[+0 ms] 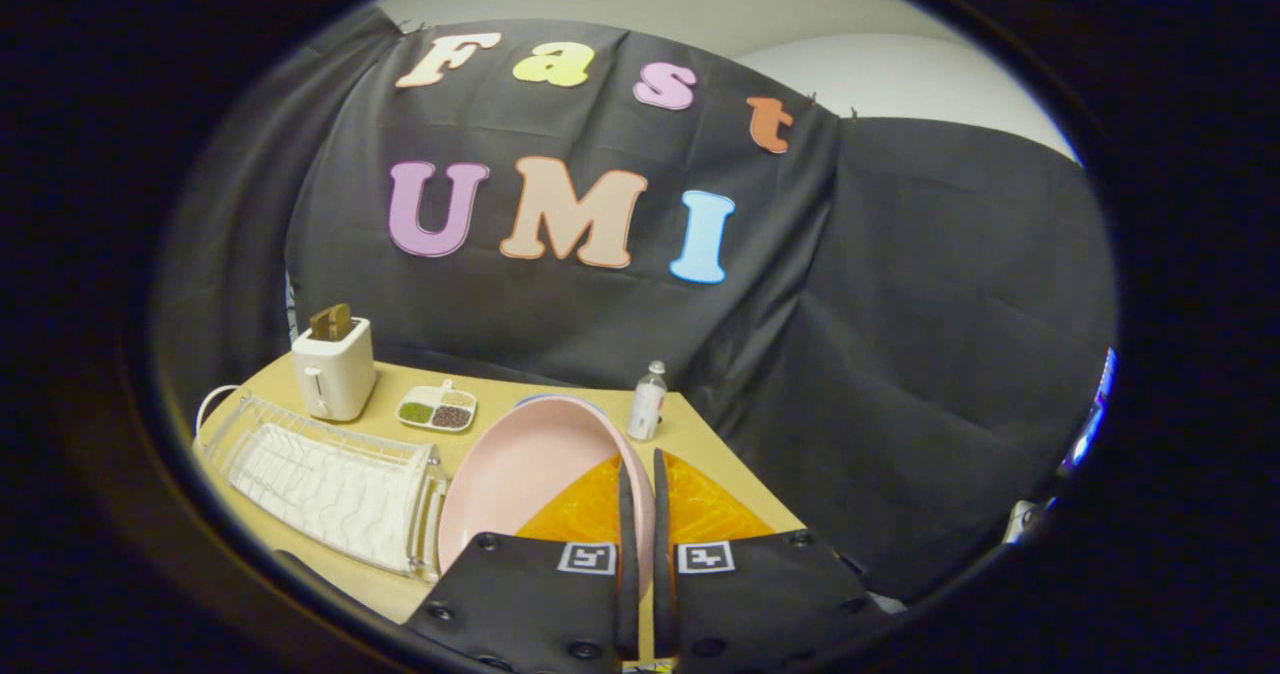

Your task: Take the plate from the dish rack, then take the spoon from the basket and place it into the plate.

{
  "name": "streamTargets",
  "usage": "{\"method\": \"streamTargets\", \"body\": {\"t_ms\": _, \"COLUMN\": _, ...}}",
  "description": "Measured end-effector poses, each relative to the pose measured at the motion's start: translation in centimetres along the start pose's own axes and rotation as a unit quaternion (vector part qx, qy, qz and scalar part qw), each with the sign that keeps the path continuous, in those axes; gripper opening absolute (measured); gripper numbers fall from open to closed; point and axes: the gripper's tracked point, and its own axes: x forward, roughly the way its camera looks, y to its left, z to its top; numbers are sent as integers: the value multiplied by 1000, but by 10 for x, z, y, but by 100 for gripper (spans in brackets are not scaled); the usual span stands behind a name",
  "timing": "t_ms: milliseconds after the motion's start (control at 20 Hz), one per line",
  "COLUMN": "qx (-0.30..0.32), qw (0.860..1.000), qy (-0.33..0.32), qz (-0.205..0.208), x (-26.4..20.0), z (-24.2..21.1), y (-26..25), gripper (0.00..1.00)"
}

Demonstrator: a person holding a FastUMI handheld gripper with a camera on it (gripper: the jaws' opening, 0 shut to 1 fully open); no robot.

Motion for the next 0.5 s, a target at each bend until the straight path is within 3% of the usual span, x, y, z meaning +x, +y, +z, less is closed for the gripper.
{"method": "streamTargets", "body": {"t_ms": 500, "qx": 64, "qw": 996, "qy": 67, "qz": 14, "x": 9, "z": -116, "y": -67, "gripper": 8}}
